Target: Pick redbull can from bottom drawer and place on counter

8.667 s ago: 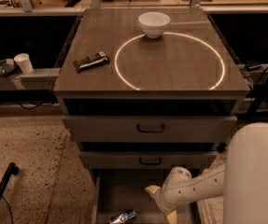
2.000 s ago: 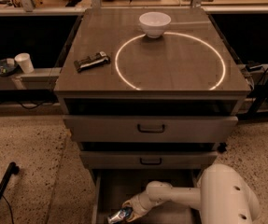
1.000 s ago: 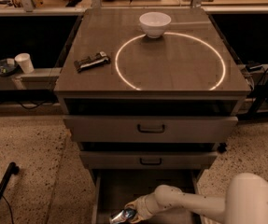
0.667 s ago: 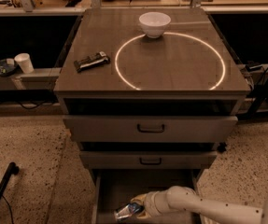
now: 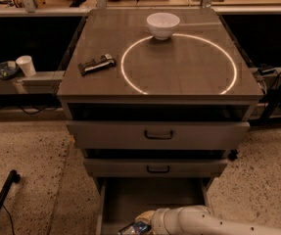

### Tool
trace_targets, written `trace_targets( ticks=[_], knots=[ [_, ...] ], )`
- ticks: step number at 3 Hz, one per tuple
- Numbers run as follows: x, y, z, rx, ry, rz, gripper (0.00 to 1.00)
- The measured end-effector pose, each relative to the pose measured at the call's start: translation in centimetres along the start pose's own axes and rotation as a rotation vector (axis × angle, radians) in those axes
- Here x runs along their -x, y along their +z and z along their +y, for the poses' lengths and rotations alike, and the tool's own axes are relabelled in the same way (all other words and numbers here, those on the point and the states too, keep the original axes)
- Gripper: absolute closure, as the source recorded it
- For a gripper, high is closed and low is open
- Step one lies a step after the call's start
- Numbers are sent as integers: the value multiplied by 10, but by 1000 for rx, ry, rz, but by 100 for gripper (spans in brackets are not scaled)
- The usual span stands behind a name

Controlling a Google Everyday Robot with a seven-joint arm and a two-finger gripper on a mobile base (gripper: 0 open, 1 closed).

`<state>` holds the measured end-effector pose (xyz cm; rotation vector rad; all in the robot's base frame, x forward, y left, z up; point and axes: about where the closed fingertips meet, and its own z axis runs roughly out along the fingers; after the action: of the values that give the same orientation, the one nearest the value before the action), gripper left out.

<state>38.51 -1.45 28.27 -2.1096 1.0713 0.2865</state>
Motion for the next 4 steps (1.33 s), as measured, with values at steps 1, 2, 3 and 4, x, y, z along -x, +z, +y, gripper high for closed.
trace_targets(
  ticks=[1, 2, 3, 4],
  knots=[
    [8, -18, -10, -28, -22, -4, 100],
    [36, -70, -31, -117, -103, -1, 100],
    [72, -135, -43, -160, -192, 24, 100],
    [69, -161, -42, -192, -187, 68, 100]
  ],
)
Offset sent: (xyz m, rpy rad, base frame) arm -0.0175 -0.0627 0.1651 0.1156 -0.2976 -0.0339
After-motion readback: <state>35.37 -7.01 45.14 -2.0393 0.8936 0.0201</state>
